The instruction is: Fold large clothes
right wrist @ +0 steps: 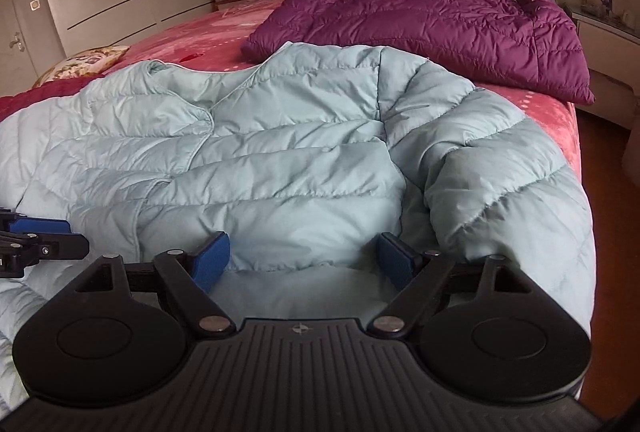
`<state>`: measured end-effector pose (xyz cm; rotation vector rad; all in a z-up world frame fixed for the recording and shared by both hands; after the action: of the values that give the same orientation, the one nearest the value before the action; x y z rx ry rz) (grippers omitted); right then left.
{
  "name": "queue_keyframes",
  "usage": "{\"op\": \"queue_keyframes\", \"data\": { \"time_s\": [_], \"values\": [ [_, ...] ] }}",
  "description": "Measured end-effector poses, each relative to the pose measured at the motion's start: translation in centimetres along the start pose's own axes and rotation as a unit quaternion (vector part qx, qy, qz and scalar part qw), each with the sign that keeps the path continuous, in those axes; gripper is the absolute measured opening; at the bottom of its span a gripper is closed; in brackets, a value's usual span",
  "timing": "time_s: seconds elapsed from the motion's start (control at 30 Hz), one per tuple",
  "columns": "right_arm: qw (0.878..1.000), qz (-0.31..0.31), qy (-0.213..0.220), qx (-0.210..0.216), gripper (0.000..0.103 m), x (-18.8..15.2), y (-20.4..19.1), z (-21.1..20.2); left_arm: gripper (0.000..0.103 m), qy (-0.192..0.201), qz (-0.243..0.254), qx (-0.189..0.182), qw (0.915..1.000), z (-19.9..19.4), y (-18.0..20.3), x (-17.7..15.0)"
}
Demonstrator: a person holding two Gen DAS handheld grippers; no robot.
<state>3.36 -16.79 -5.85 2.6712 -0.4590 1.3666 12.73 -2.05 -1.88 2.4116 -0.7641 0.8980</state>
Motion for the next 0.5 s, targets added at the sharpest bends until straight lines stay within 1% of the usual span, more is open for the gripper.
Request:
{"op": "queue_keyframes", "data": {
  "time_s": [0.2,0.33,0.43,0.5],
  "values": [
    [1.0,-0.006,0.01,-0.017,0.103,1.7,-0.4,2.7,0.04,0.029,-0.001,0.045,0.9986,1.8,-1.9,2.6],
    [1.0,-0.003,0.015,-0.027,0.103,2.6,-0.5,4.5,0.04,0.05,-0.005,0.076,0.9959,2.8,-3.8,4.3],
    [0.999,-0.002,0.015,-0.034,0.103,3.6,-0.6,6.2,0.04,0.061,0.002,0.101,0.993,3.7,-4.8,5.3],
    [0.999,-0.002,0.014,-0.04,0.103,4.0,-0.7,6.5,0.04,0.068,0.004,0.112,0.9913,4.2,-5.4,6.0]
  ]
}}
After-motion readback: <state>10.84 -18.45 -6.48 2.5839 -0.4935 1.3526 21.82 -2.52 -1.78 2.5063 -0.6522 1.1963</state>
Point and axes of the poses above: each gripper's, at about its wrist camera, not at the fingertips, and z roughly the way its jaws point, y to its right, x to its top, the point moved 9 cm from there along z, roughly the way its jaws point, and after that the axes turned 12 degrees about -x, right-handed, at the moved point
